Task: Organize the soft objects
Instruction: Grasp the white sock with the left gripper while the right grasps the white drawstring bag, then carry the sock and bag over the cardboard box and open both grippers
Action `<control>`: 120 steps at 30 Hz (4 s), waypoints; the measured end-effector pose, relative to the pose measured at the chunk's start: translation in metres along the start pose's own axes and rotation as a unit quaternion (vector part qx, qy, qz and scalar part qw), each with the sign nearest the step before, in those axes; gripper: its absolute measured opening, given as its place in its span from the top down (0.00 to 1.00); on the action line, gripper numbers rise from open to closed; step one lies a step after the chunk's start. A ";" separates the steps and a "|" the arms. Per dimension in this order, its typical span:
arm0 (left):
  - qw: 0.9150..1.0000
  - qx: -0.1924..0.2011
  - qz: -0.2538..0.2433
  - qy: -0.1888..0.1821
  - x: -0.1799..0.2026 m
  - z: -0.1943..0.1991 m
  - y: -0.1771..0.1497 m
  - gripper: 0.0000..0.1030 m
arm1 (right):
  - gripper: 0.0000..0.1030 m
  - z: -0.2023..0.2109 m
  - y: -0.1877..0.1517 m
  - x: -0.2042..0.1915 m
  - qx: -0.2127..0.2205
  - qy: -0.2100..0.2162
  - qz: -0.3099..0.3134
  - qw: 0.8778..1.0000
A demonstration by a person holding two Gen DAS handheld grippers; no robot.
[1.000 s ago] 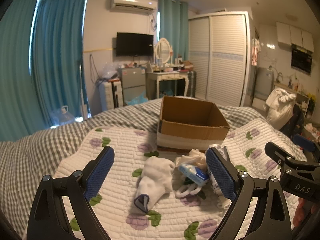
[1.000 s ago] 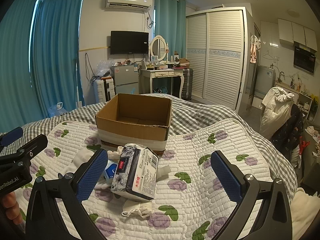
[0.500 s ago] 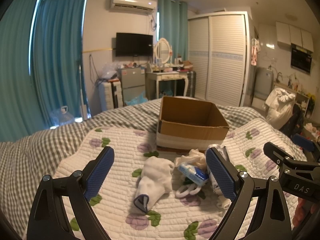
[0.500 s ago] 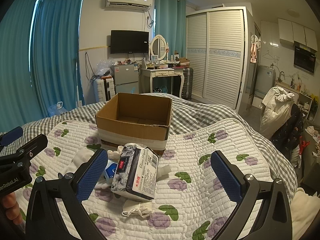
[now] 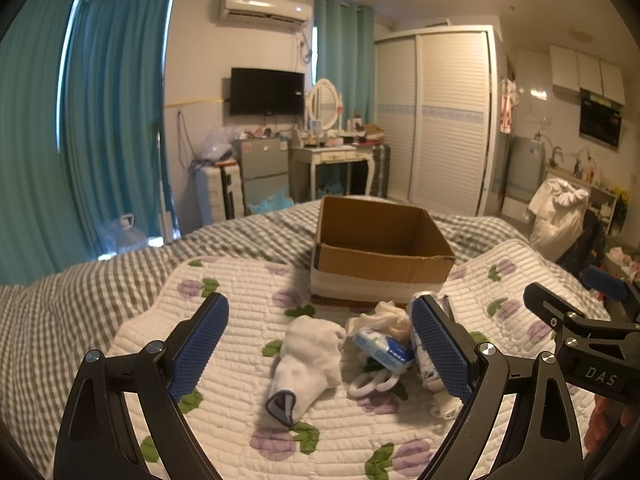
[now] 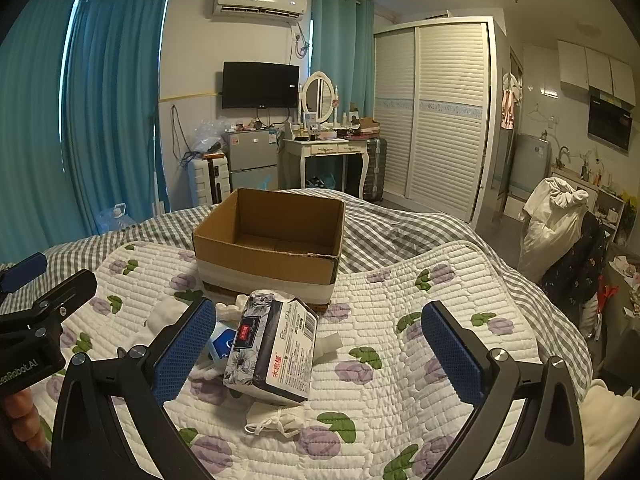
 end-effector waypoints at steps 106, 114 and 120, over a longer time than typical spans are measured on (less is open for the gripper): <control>0.992 -0.113 -0.005 -0.056 0.047 -0.155 0.087 0.56 | 0.43 -0.156 0.143 -0.005 -0.076 0.116 0.041 0.989; 0.989 -0.139 -0.039 -0.034 0.047 -0.239 0.081 0.56 | 0.43 -0.265 0.131 -0.003 -0.125 0.121 0.039 0.984; 0.989 -0.139 -0.041 -0.033 0.046 -0.257 0.074 0.39 | 0.38 -0.296 0.127 0.004 -0.135 0.126 0.004 0.983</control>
Point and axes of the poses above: each gripper's, at about its wrist camera, not at the fingertips, and z roughly against the way its jaws point, x to its right, y to its top, the point moved 4 cm from there along -z, roughly the way its jaws point, and after that the axes turned 8 degrees about -z, right-handed, at the moved point
